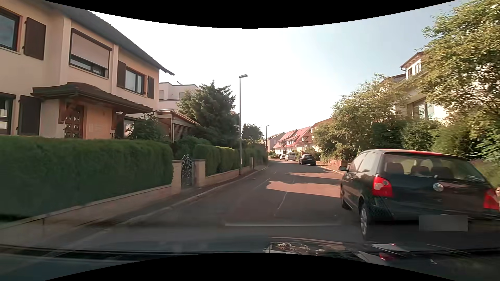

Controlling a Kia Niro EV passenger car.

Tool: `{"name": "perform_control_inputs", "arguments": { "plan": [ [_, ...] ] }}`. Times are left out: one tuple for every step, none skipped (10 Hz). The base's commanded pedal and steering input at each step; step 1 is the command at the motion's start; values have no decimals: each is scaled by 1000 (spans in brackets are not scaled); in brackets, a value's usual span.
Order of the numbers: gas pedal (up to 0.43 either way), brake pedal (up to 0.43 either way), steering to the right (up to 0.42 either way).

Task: Follow the waypoints while adhering to traffic rules and regulations

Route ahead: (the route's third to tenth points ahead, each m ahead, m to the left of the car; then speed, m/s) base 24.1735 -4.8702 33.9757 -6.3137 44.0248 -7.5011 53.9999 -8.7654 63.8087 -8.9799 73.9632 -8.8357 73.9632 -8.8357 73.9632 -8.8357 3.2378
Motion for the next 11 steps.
{"name": "perform_control_inputs", "arguments": {
  "plan": [
    [79, 0, -188],
    [87, 0, -145],
    [87, 0, -96],
    [98, 0, -61],
    [98, 0, -12],
    [98, 0, 32],
    [98, 0, 60],
    [98, 0, 94],
    [98, 0, 121],
    [98, 0, 143],
    [98, 0, 158]
  ]
}}
